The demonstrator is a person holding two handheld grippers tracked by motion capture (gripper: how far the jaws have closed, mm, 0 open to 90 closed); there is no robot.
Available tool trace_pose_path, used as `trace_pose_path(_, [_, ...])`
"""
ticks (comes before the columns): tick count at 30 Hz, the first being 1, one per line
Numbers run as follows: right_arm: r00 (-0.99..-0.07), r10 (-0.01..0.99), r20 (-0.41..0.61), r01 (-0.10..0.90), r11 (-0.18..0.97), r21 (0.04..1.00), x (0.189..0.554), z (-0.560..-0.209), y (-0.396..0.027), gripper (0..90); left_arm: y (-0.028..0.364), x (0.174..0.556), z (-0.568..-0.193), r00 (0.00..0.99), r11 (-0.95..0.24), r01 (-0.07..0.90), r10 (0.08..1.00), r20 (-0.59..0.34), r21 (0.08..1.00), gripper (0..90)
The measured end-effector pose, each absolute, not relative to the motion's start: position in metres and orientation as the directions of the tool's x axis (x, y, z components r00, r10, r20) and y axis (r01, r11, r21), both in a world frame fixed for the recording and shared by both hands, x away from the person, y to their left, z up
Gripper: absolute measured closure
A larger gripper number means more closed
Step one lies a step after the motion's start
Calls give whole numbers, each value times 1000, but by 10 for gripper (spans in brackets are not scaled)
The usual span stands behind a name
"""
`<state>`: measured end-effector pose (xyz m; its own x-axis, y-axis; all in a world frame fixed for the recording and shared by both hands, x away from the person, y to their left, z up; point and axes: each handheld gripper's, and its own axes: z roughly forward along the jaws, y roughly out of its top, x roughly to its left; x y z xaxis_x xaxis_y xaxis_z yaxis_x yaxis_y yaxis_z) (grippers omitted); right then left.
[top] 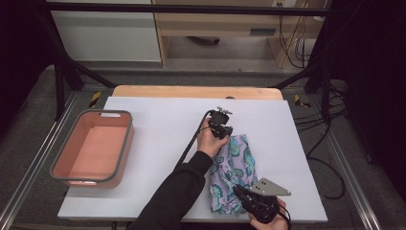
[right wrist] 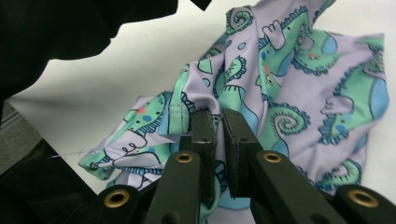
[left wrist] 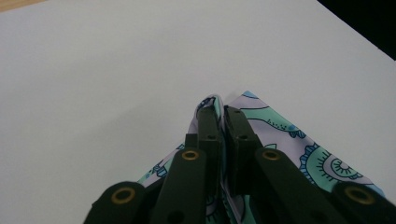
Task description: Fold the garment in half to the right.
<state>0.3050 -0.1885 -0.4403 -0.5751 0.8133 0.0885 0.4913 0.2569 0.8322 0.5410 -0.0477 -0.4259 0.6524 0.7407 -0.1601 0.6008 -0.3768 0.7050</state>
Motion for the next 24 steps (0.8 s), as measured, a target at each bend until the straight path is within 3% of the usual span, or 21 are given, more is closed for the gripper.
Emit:
trace_pose_path(3, [-538,840,74,518,260,815,304,-442,-192,834,-51,541,-431,670,-373,598,719,-187,709,837])
trace_pose_path(6, [-507,860,60,548,267,793,303,-444,-196,802,-50,539,-434,704,-316,570,664,-252,759,683])
trace_pose_path(9, [-463,884,68,565,235,791,302,-443,-201,687,-42,536,-431,713,-292,548,653,-256,784,490])
trace_pose_path(12, [-445,893,69,520,195,832,302,-437,-207,545,-25,532,-425,718,-260,529,644,-263,808,400])
trace_pose_path(16, [-490,869,70,470,196,860,310,-427,-210,396,0,527,-422,708,-261,521,663,-242,812,267])
trace_pose_path(21, [-586,808,58,481,289,828,327,-428,-195,385,27,522,-425,683,-242,524,692,-234,816,185])
trace_pose_path(24, [-609,793,24,501,360,787,338,-438,-186,505,42,519,-428,661,-232,534,714,-230,813,139])
